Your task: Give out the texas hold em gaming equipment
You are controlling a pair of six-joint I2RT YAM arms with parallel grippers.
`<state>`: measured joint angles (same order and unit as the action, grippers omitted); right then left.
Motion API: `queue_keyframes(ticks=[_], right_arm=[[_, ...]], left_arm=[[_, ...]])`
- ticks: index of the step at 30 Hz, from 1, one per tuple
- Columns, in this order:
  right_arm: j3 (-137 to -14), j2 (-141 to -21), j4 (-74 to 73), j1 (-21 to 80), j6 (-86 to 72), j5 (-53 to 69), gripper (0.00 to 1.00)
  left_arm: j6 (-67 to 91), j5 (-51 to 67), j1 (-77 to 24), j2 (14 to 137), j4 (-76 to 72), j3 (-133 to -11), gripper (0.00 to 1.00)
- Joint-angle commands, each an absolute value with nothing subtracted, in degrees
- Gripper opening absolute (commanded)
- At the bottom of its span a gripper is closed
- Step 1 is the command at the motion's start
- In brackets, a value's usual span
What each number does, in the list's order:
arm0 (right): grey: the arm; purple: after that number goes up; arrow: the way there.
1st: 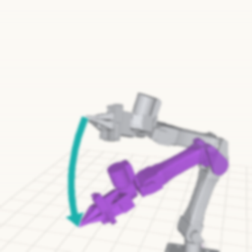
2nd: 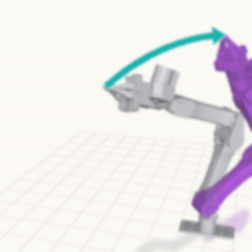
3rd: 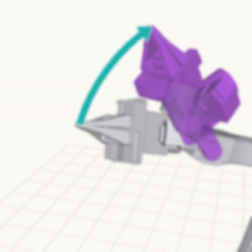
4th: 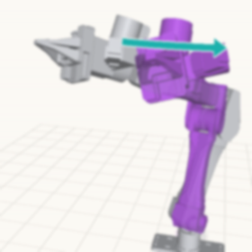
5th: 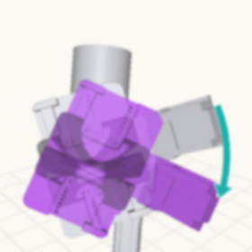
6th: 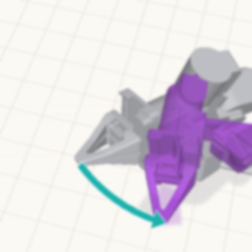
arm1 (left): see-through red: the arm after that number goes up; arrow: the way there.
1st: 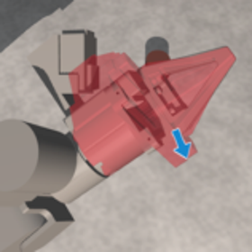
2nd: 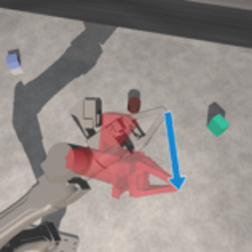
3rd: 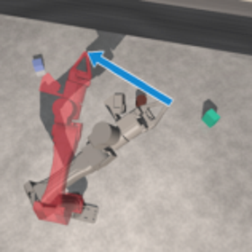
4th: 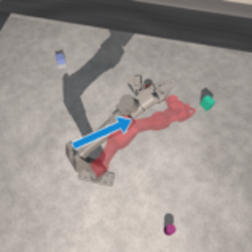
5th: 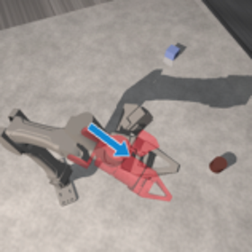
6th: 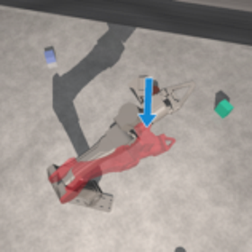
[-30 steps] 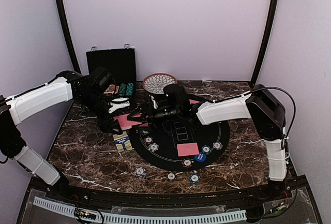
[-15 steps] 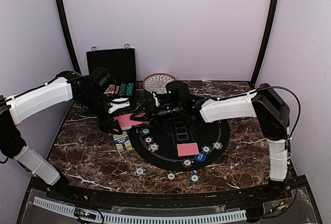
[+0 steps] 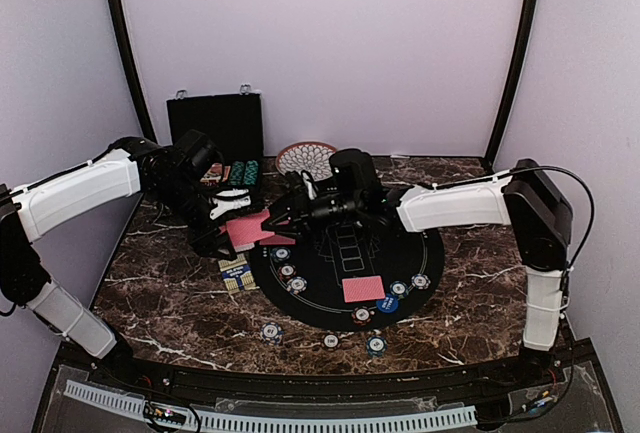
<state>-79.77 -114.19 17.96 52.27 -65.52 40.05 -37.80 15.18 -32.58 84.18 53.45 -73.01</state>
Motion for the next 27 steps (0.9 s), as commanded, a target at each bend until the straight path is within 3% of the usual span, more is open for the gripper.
queue_keyframes(ticks=[1,15,27], right_arm=[[-78.9,-111.7,18.3,51.6,-64.7,40.3,0.00],[-75.1,-106.5,18.4,45.9,-64.9,42.3,0.00],[-72.0,-102.6,9.8,28.9,-57.4,40.9,0.00]], left_arm=[[-38.1,15.1,-32.7,81.9,53.4,-72.5,0.00],[-38.3,14.8,-32.7,82.0,53.5,-72.5,0.00],[-38.4,14.8,-32.7,81.8,53.9,-72.5,0.00]])
